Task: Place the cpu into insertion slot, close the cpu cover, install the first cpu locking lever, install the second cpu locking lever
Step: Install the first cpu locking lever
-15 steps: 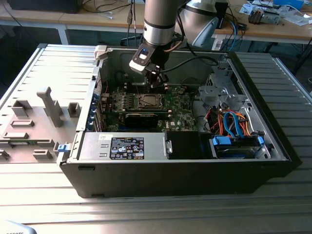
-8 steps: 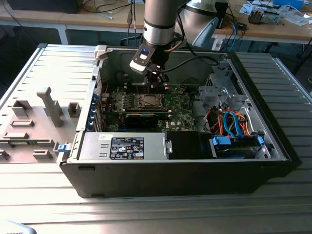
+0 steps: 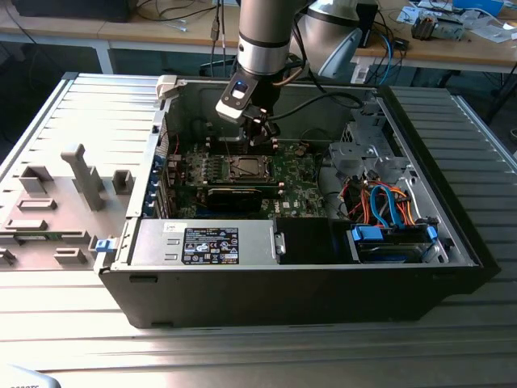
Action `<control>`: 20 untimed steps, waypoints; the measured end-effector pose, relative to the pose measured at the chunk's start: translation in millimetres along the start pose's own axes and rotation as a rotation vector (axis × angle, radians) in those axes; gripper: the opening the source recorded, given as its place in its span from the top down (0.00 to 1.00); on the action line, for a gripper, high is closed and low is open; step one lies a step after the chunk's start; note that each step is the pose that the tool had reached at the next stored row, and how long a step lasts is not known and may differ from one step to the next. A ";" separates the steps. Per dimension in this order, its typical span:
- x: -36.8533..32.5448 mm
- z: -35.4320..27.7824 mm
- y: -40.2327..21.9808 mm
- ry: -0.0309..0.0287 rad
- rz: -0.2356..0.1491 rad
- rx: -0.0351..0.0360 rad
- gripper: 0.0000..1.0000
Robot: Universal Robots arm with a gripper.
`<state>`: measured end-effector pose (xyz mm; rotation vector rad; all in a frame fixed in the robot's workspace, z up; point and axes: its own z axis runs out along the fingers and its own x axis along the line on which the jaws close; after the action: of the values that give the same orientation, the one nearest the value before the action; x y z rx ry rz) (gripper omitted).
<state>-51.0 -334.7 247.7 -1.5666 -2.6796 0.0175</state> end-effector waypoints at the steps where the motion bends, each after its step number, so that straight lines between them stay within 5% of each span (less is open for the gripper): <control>1: 0.0 0.0 0.0 0.0000 -0.001 0.0001 0.89; 20: 0.0 0.0 0.0 -0.0009 -0.033 0.0008 0.89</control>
<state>-51.0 -334.7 247.7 -1.5224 -2.7052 0.0184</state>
